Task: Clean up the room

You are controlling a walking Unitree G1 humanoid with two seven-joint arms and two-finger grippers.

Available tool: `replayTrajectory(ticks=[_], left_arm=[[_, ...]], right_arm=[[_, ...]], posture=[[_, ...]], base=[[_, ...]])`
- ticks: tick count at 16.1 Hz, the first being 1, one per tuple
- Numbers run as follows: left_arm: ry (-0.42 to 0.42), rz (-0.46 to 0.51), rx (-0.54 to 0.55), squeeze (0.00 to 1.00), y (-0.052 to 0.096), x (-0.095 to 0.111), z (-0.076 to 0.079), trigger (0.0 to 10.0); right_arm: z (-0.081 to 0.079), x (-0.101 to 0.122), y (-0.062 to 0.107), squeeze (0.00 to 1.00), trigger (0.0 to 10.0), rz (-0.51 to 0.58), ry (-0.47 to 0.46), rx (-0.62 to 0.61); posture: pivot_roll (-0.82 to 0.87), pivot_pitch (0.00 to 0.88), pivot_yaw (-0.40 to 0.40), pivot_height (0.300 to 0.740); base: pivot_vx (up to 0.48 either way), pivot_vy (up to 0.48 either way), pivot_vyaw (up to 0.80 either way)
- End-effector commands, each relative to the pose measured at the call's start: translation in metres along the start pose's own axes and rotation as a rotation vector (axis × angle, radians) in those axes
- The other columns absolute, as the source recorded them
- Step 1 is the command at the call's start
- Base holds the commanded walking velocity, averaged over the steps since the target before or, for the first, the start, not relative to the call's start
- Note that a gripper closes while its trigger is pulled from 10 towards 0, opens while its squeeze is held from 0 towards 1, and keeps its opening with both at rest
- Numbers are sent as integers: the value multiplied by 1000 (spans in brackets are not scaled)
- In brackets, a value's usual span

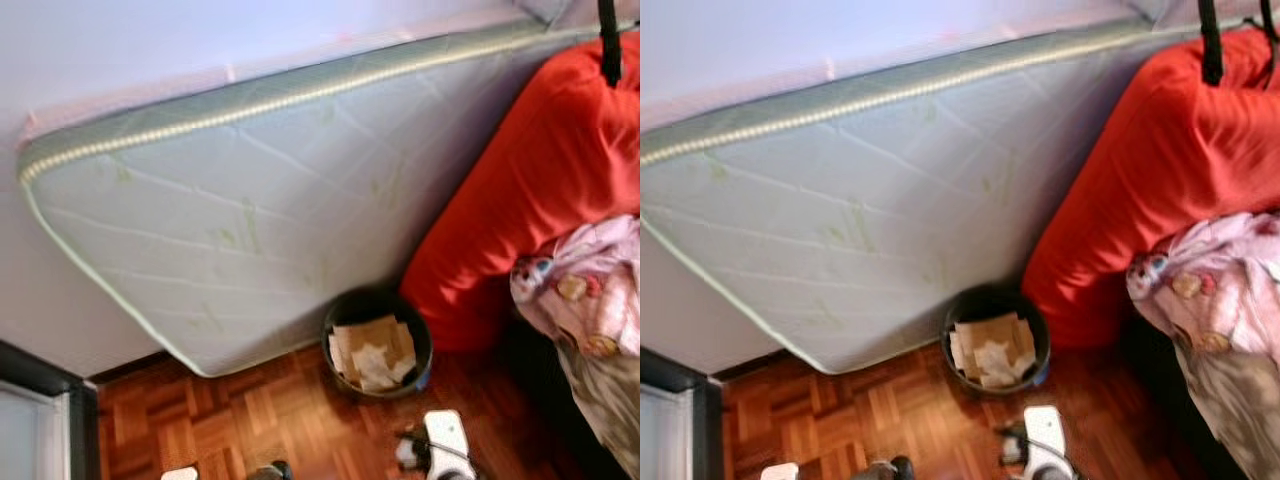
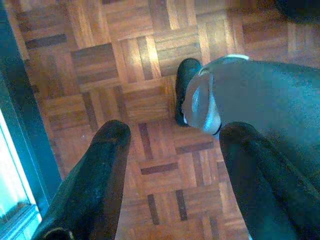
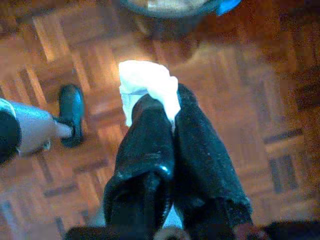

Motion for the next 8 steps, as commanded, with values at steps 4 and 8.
replayTrajectory(ticks=[4,8], left_arm=[[1,-43,-26,0,3,-14,9,10000],[-1,-42,-25,0,3,-14,9,10000]], right_arm=[[13,-9,3,0,10000,-25,-4,-39],[20,-6,4,0,10000,-20,-2,-43]], posture=[[-44,217,-29,726],[-44,218,-30,726]], base=[[245,0,0],[130,0,0]])
Point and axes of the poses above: a point about 5 cm out from each wrist's last joint towards the gripper, its own y axis pointing back from the gripper into the wrist, its own x axis along the axis of the wrist's last joint, z = x × y, the point moved 6 cm from there along -y, pointing out of the wrist towards the gripper, and after that the axes turned 15 degrees about -y, right-handed, at the moved point
